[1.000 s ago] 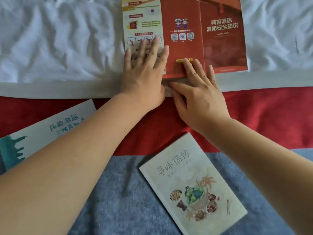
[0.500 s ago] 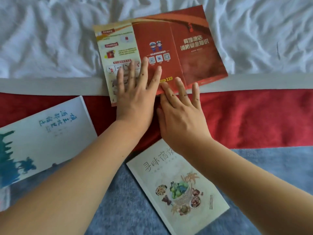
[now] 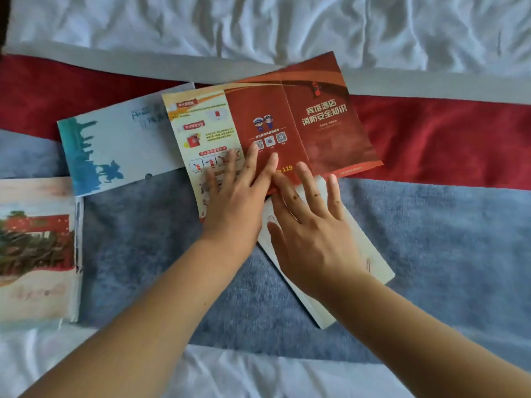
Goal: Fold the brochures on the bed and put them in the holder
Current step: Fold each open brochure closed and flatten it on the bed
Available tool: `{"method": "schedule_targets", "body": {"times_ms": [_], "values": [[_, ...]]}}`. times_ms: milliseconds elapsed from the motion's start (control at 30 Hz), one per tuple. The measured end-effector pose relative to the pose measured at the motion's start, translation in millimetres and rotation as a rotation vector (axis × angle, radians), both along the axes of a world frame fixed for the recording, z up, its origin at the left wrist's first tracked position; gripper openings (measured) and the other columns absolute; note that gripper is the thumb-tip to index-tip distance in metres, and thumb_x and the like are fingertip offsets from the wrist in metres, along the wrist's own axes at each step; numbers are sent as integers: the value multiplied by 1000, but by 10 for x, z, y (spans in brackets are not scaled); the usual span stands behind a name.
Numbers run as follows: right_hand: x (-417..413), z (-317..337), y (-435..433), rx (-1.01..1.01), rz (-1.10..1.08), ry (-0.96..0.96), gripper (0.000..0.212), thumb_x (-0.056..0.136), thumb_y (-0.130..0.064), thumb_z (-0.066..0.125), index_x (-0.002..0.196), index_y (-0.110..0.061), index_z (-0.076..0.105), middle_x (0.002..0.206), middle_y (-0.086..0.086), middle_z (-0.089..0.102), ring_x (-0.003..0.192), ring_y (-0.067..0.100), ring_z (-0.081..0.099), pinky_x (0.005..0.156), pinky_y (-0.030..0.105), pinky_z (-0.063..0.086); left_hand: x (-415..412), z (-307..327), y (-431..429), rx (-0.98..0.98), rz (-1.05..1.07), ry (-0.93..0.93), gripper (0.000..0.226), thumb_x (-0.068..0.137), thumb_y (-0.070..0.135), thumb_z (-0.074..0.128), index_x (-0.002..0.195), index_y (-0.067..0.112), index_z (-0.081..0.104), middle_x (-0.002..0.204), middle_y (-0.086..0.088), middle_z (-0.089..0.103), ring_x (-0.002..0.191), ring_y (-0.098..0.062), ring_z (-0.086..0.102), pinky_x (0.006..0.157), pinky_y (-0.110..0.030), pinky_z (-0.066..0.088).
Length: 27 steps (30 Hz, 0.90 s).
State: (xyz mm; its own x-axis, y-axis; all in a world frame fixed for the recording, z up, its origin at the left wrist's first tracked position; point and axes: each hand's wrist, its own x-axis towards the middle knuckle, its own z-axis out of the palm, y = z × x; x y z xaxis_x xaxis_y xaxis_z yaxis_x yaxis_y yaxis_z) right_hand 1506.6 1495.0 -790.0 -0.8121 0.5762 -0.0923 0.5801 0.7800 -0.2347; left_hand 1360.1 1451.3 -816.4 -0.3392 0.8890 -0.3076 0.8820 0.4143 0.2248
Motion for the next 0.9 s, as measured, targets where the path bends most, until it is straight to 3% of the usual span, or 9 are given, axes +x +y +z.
{"method": "schedule_targets", "body": {"times_ms": [133, 233, 333, 467, 533, 667, 700, 800, 900], "values": [[76, -13, -146, 30, 1, 60, 60, 100, -27, 53, 158, -17, 40, 172, 14, 1, 159, 32, -9, 127, 56, 2, -63, 176, -193, 124, 118, -49, 89, 101, -2, 50, 163, 36, -1, 172, -2, -11, 158, -36, -5, 125, -64, 8], [167, -63, -212, -19, -55, -48, 67, 102, -32, 48, 164, -23, 24, 172, 11, -12, 158, 38, -14, 125, 63, 2, -98, 314, -373, 233, 215, -60, 97, 93, -17, 47, 164, 33, 4, 173, -5, -5, 158, -40, 1, 122, -68, 17], [312, -107, -302, -150, -175, -70, 70, 105, -31, 41, 166, -18, 9, 171, 16, -12, 158, 38, -12, 127, 60, 3, 18, 351, -621, 264, 164, -53, 107, 80, -28, 42, 164, 31, 14, 173, -5, 0, 156, -44, 6, 119, -69, 25], [504, -43, -465, -50, -260, 158, 60, 103, -24, 47, 154, 1, 32, 166, 33, 12, 156, 45, -3, 129, 50, 0, 305, 195, -1007, 101, -10, -85, 105, 85, -21, 46, 161, 38, 5, 172, -3, -9, 157, -43, 3, 122, -67, 14], [583, -50, -590, -10, -246, 199, 53, 103, -24, 51, 149, -1, 36, 168, 28, 4, 156, 40, -12, 128, 48, -3, 429, 107, -1193, 14, -85, -112, 93, 93, -13, 39, 154, 44, -4, 171, -1, -11, 157, -42, -2, 124, -65, 5], [683, -60, -844, -148, -353, 283, 80, 100, -26, 59, 157, 5, 12, 167, 27, -9, 156, 37, -19, 128, 56, 2, 502, 70, -1428, 6, -147, -56, 77, 87, 3, 23, 157, 34, 28, 168, -11, 22, 151, -50, 22, 116, -76, 20], [701, -51, -893, -164, -344, 327, 82, 100, -26, 54, 158, 7, 8, 167, 27, -8, 156, 38, -17, 127, 59, 4, 494, 58, -1467, 6, -158, -37, 75, 87, 6, 25, 157, 34, 32, 167, -11, 25, 151, -50, 24, 115, -75, 20], [728, -27, -979, -142, -253, 392, 82, 98, -29, 43, 157, 12, 5, 168, 26, -4, 157, 43, -10, 126, 62, 7, 445, -2, -1561, -35, -206, -8, 84, 89, 5, 42, 157, 43, 10, 171, -4, 10, 156, -43, 8, 120, -70, 8], [692, -17, -1026, -113, -207, 340, 82, 99, -38, 44, 161, 4, 13, 170, 24, -1, 158, 41, -5, 128, 57, 7, 369, -22, -1617, -26, -219, 5, 92, 82, 4, 61, 159, 40, 25, 171, -2, 15, 157, -39, 10, 121, -70, 14]]}}
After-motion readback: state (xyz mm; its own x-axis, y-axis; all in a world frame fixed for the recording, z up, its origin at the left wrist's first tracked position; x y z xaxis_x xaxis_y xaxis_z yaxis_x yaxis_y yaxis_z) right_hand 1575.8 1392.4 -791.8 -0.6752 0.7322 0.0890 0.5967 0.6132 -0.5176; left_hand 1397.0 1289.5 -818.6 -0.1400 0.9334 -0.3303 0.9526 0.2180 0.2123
